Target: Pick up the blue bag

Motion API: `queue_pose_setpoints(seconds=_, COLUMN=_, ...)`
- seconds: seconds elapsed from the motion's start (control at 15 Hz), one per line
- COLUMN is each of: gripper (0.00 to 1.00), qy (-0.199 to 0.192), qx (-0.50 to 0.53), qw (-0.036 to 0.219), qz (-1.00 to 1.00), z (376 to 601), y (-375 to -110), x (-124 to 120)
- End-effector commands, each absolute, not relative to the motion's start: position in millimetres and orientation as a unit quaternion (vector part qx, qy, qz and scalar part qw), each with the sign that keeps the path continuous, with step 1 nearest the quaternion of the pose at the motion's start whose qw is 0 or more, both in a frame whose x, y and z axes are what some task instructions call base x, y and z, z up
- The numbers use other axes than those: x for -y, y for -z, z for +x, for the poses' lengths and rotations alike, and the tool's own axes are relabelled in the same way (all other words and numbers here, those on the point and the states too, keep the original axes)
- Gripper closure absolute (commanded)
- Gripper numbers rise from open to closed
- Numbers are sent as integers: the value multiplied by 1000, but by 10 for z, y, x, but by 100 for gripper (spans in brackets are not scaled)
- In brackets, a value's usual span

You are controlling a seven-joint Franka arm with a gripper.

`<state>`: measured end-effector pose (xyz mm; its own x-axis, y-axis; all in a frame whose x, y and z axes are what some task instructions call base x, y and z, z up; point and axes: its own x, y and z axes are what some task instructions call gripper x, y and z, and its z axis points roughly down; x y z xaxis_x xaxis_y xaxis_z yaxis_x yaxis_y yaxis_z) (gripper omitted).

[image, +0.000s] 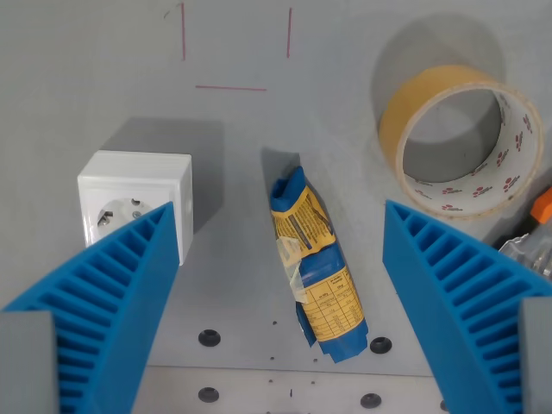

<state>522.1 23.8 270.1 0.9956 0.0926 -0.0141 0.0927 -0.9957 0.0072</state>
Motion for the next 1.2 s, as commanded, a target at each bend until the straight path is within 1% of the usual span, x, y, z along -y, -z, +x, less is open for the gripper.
queue_pose_setpoints(seconds=0.07, gripper=0, qy=5, qx=-47, qw=4, qz=999, z=5223, y=-2712, x=-238)
queue_pose_setpoints(seconds=0.67, gripper=0, qy=2, qx=-68, qw=5, qz=998, z=5170, y=-2657, x=-228)
queue_pose_setpoints(seconds=1.2, gripper=0, qy=-34, qx=-114, qw=8, qz=993, z=4965, y=-2474, x=-163)
